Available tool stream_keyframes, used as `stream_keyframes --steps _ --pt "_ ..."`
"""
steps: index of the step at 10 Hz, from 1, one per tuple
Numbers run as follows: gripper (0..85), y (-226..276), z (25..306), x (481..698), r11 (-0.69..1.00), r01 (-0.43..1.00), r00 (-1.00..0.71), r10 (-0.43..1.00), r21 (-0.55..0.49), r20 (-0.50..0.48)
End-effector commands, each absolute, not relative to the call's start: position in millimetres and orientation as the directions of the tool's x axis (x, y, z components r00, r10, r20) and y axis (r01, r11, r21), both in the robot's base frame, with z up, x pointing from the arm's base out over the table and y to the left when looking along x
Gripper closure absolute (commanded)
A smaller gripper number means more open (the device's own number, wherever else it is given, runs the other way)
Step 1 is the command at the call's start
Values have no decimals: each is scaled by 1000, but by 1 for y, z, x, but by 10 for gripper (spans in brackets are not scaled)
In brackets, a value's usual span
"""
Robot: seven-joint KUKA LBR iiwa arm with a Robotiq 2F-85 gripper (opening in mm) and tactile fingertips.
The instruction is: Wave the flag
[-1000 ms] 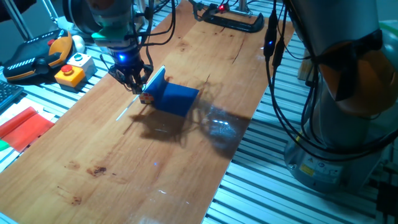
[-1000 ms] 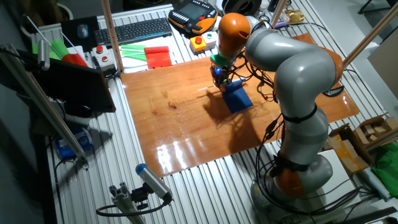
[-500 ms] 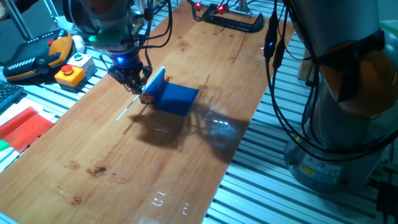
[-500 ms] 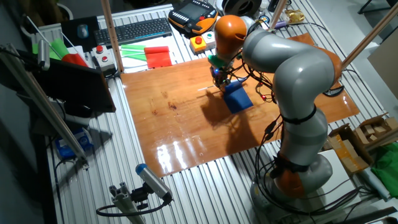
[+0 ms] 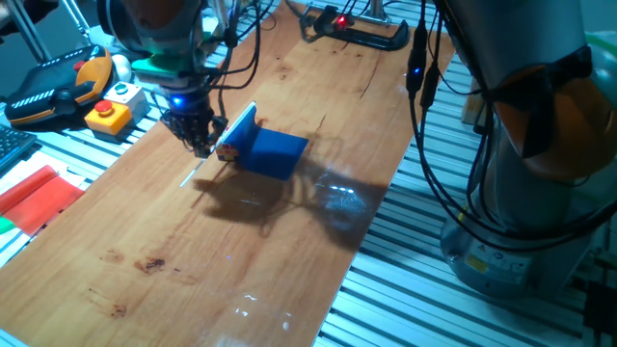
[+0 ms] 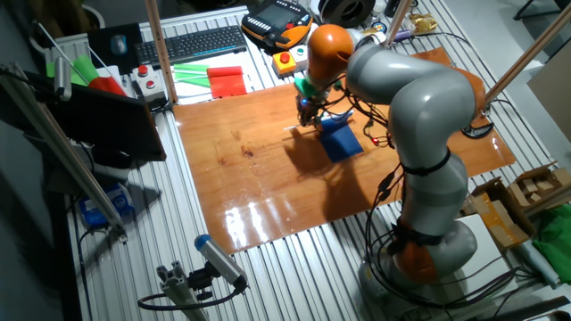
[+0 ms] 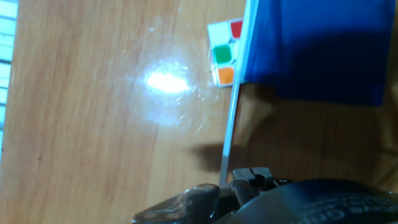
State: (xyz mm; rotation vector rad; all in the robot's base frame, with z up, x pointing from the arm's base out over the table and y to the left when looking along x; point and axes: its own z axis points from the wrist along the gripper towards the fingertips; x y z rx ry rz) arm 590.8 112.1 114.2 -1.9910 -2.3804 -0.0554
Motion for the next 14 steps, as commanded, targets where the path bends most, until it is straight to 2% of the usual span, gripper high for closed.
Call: stream_keyframes --steps 1,2,3,4,5,6,10,14 --pt "843 117 112 591 169 986 -169 985 1 40" --pt "813 120 111 591 156 988 -156 987 12 48" --pt "680 122 110 592 147 989 -147 988 21 45" --pt "470 124 109 594 135 990 -137 990 30 46" --pt "300 126 107 597 120 992 -121 992 36 40" --pt "220 129 105 600 100 994 -102 994 43 40" --pt "207 140 98 602 46 998 -48 998 45 38" --pt "260 145 88 600 28 999 -30 999 34 39"
